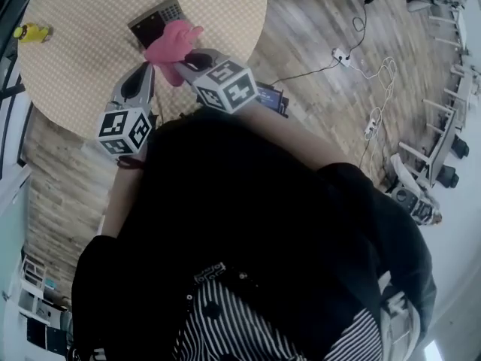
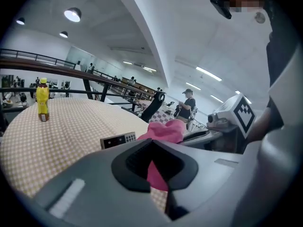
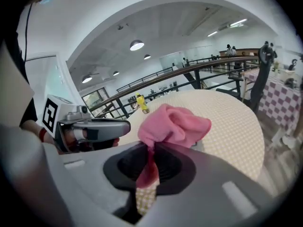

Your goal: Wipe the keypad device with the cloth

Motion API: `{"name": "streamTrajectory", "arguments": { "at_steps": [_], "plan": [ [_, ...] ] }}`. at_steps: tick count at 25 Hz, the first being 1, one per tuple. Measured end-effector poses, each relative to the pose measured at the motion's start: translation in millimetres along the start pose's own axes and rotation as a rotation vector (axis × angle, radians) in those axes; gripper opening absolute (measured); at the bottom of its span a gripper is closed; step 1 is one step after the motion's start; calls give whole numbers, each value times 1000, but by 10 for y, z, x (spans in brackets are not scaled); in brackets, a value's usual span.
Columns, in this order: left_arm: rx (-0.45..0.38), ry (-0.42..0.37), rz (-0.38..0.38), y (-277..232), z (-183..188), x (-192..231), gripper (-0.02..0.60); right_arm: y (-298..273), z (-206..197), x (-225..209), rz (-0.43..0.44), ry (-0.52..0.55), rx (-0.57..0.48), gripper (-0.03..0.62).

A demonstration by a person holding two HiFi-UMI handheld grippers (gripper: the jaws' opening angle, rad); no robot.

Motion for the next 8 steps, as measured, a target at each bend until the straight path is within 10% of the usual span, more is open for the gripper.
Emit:
{"name": "streamTrajectory", "arguments": {
  "at_steps": [8],
  "plan": [
    [15, -60, -93, 356, -122, -533, 5, 438, -41, 236, -33, 30, -22, 44]
  ]
}}
Point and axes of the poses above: the fingertips, and each gripper's own axes: y backward along the fingers, x to its left, z out of its top, the point moved 9 cm from there along y, backward along the fingers
